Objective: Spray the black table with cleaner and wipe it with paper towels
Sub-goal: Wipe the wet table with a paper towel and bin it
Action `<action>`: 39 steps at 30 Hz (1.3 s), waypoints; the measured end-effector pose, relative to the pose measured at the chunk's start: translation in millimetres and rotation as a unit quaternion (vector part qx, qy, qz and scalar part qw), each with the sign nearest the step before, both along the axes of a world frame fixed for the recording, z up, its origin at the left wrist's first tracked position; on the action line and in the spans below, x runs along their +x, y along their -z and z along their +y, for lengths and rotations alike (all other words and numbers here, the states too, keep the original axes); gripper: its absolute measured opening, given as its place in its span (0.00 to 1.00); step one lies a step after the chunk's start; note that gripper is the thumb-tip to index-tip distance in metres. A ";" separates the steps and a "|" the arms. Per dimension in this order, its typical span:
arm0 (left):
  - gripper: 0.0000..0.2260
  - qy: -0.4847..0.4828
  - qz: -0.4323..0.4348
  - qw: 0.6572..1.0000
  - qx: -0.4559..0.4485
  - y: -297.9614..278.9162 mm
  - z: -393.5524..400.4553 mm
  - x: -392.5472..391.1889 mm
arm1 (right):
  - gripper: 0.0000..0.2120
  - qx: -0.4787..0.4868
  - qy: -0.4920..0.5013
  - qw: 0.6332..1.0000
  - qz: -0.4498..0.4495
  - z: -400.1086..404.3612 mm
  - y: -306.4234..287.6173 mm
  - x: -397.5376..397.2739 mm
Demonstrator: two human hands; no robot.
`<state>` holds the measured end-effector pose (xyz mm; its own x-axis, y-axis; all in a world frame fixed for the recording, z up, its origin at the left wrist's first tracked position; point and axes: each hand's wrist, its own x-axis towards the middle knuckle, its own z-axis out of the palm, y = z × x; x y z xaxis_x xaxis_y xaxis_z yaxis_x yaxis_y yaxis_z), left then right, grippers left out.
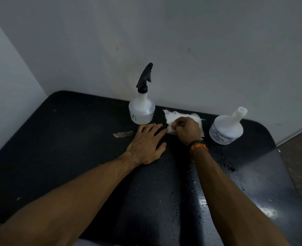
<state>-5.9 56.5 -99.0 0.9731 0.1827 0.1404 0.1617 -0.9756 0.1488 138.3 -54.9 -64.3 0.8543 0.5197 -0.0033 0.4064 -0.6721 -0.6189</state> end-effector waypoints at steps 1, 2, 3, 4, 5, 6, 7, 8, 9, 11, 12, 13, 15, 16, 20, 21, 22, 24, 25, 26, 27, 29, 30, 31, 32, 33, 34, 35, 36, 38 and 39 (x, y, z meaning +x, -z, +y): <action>0.28 0.000 -0.001 1.000 0.001 -0.3 -0.1 0.0 | 0.06 0.003 0.006 1.000 0.006 -0.8 -0.6 0.7; 0.28 0.000 -0.001 1.000 0.002 -0.6 0.1 0.0 | 0.06 0.005 0.009 1.000 0.012 -1.3 -1.0 1.5; 0.28 0.000 -0.001 1.000 0.002 -0.8 0.2 0.0 | 0.06 0.007 0.010 1.000 0.018 -1.8 -1.2 1.9; 0.28 0.000 0.001 1.000 0.001 -0.9 0.2 -0.1 | 0.06 0.010 0.012 1.000 0.024 -2.1 -1.1 2.3; 0.28 0.001 0.003 1.000 0.000 -1.2 0.5 0.2 | 0.06 0.011 0.013 0.999 0.029 -2.4 -0.7 2.9; 0.28 0.002 0.004 1.000 -0.001 -1.2 0.3 0.6 | 0.05 0.009 0.012 0.999 0.032 -2.9 -0.1 3.5; 0.29 0.001 0.005 1.000 -0.002 -1.2 0.5 1.0 | 0.05 0.003 0.010 0.999 0.030 -3.2 0.2 3.8; 0.29 -0.001 0.003 1.000 -0.001 -0.6 0.1 1.2 | 0.05 -0.004 0.007 1.000 0.026 -3.7 0.3 3.9; 0.30 -0.005 0.002 1.000 0.001 -0.1 -0.2 1.3 | 0.05 -0.007 0.005 1.000 0.022 -3.9 0.1 3.9; 0.32 -0.011 0.003 1.000 0.001 0.9 -0.8 1.7 | 0.05 -0.008 0.006 1.000 0.021 -4.2 -0.7 3.1; 0.33 -0.012 0.004 1.000 0.000 1.1 -0.6 2.1 | 0.05 -0.007 0.007 1.000 0.022 -4.0 -1.3 2.2; 0.34 -0.010 0.004 1.000 0.000 1.1 -0.5 2.7 | 0.05 -0.007 0.006 1.000 0.021 -4.2 -1.9 1.6; 0.34 -0.002 0.007 1.000 0.007 0.5 0.7 3.6 | 0.05 -0.008 0.000 1.000 0.019 -3.5 -2.8 0.9; 0.34 0.003 0.013 1.000 0.011 0.0 1.3 4.3 | 0.05 -0.008 -0.003 1.000 0.020 -3.7 -3.6 1.2; 0.32 0.007 0.025 0.999 0.027 0.8 2.9 5.6 | 0.06 -0.018 -0.009 1.000 0.009 -3.9 -5.8 0.2; 0.32 0.006 0.024 0.999 0.026 0.9 3.2 5.8 | 0.07 -0.022 -0.010 1.000 0.003 -3.6 -6.0 -0.2; 0.32 0.004 0.023 0.999 0.023 1.0 3.3 5.6 | 0.08 -0.024 -0.010 1.000 -0.002 -3.2 -6.2 -0.6; 0.32 0.002 0.022 1.000 0.017 1.4 3.6 5.1 | 0.10 -0.024 -0.005 1.000 0.000 -2.6 -6.2 -0.7; 0.32 0.002 0.022 1.000 0.015 1.4 3.7 5.0 | 0.10 -0.023 -0.004 1.000 0.006 -2.9 -6.1 -0.4; 0.32 0.003 0.024 1.000 0.012 1.2 4.0 4.9 | 0.10 -0.023 -0.007 1.000 0.009 -3.6 -5.8 -0.2; 0.32 0.003 0.025 1.000 0.009 0.9 4.2 4.9 | 0.10 -0.024 -0.014 1.000 0.009 -4.7 -5.6 -0.2; 0.32 0.003 0.028 1.000 0.004 0.0 4.4 5.0 | 0.08 -0.019 -0.035 0.999 0.009 -7.8 -6.1 1.3; 0.33 0.003 0.029 1.000 0.001 -0.7 4.5 5.0 | 0.06 -0.013 -0.049 0.999 0.016 -9.8 -7.1 2.5; 0.33 0.003 0.029 1.000 -0.001 -1.5 4.4 4.9 | 0.06 -0.013 -0.068 0.997 0.023 -12.2 -8.2 3.2; 0.33 0.003 0.028 1.000 -0.004 -1.9 4.1 4.7 | 0.06 -0.019 -0.089 0.996 0.021 -14.3 -9.0 3.5; 0.33 0.002 0.027 1.000 -0.006 -2.3 3.9 4.6 | 0.06 -0.028 -0.107 0.994 0.008 -15.6 -9.3 3.6; 0.32 0.002 0.027 1.000 -0.007 -2.5 3.9 4.5 | 0.05 -0.034 -0.117 0.992 -0.010 -16.1 -8.8 4.1; 0.32 0.002 0.029 1.000 -0.007 -2.6 3.8 4.6 | 0.03 -0.037 -0.121 0.992 -0.027 -16.1 -8.1 4.3; 0.32 0.001 0.030 1.000 -0.005 -2.7 3.9 4.7 | 0.02 -0.040 -0.121 0.991 -0.037 -15.4 -7.7 4.2; 0.32 0.001 0.032 0.999 -0.005 -2.5 4.4 4.9 | 0.04 -0.047 -0.117 0.991 -0.033 -13.8 -7.3 4.0; 0.32 0.001 0.033 0.999 -0.005 -2.2 4.3 4.9 | 0.04 -0.046 -0.116 0.992 -0.027 -13.0 -7.0 4.0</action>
<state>-1.0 60.8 -96.8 0.9805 0.1820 0.0745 0.1697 -0.9743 0.1478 142.3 -67.9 -57.3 0.7124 0.7016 -0.0172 0.5875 -0.6096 -0.5322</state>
